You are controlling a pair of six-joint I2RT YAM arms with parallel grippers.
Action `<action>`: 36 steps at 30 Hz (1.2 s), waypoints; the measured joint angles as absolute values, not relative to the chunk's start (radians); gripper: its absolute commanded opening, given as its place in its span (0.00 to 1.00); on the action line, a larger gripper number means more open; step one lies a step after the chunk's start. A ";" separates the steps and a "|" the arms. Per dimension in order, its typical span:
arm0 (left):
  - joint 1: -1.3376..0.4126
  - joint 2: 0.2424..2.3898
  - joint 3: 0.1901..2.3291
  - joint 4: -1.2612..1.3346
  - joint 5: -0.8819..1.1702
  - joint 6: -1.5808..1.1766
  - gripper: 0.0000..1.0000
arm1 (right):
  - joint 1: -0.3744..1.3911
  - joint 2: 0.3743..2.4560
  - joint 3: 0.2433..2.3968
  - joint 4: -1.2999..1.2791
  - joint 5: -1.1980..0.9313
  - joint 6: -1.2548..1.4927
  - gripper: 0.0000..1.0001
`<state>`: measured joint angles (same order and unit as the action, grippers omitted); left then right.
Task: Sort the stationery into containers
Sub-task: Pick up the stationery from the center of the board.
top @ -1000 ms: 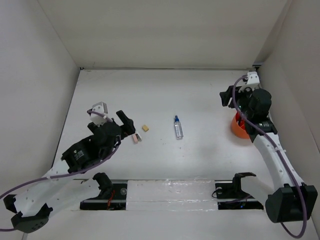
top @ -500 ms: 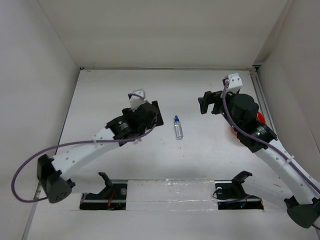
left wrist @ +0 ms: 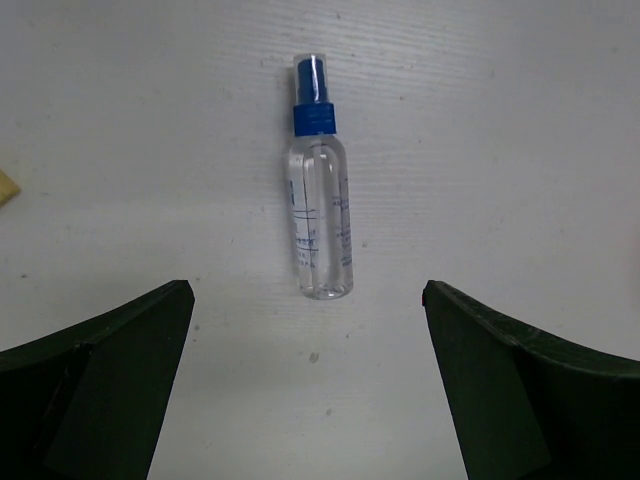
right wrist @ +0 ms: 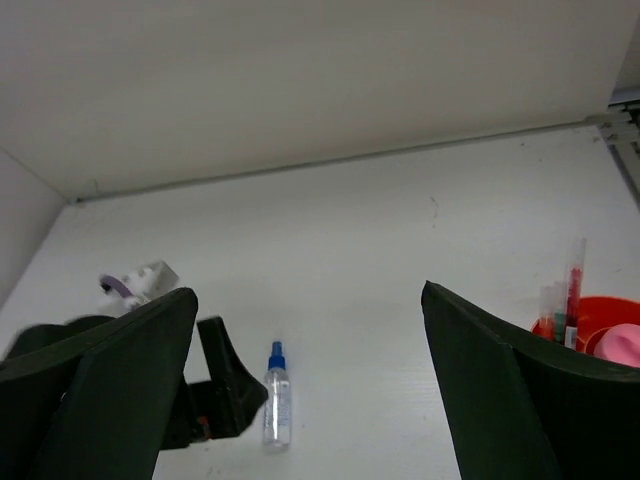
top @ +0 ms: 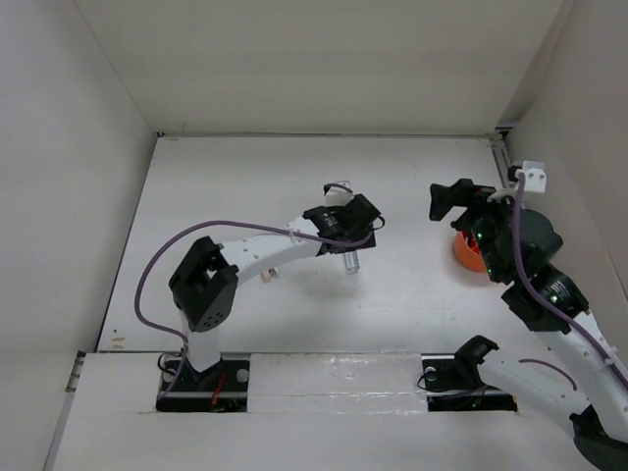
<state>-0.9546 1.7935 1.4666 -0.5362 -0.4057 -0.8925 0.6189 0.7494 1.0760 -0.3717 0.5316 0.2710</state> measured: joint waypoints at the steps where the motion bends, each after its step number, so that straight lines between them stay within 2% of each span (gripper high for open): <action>1: -0.957 1.814 1.467 -0.538 -0.393 -0.902 0.98 | 0.611 0.729 1.076 -0.369 0.531 0.275 1.00; 12: -0.963 1.982 1.505 -0.543 -0.357 -0.970 0.97 | 0.588 0.699 1.008 -0.359 0.392 0.278 0.98; 15: -0.963 2.024 1.542 -0.544 -0.356 -0.978 0.92 | 0.588 0.690 0.977 -0.359 0.344 0.276 0.98; 16: -0.963 2.038 1.555 -0.544 -0.356 -0.980 0.81 | 0.588 0.687 0.971 -0.358 0.331 0.276 0.98; 19: -0.963 2.082 1.587 -0.555 -0.355 -0.989 0.72 | 0.588 0.682 0.966 -0.358 0.306 0.276 0.96; 20: -0.963 2.094 1.593 -0.561 -0.355 -0.991 0.64 | 0.588 0.680 0.966 -0.358 0.302 0.274 0.96; 22: -0.963 2.113 1.600 -0.579 -0.356 -0.995 0.55 | 0.588 0.671 0.966 -0.357 0.295 0.272 0.96; 23: -0.963 2.120 1.602 -0.587 -0.356 -0.996 0.47 | 0.588 0.667 0.966 -0.357 0.293 0.270 0.96; 24: -0.963 2.125 1.607 -0.598 -0.363 -0.998 0.27 | 0.588 0.661 0.966 -0.357 0.290 0.269 0.96; 26: -0.963 2.128 1.610 -0.602 -0.362 -1.006 0.07 | 0.588 0.654 0.966 -0.353 0.288 0.266 0.96; 27: -0.963 2.128 1.610 -0.601 -0.361 -1.004 0.00 | 0.588 0.652 0.966 -0.350 0.288 0.265 0.96; 31: -0.967 2.109 1.577 -0.558 -0.358 -0.989 0.00 | 0.583 0.647 0.966 -0.344 0.293 0.261 0.94; 36: -0.976 1.914 1.316 -0.413 -0.340 -0.910 0.00 | 0.544 0.645 0.966 -0.357 0.318 0.274 0.91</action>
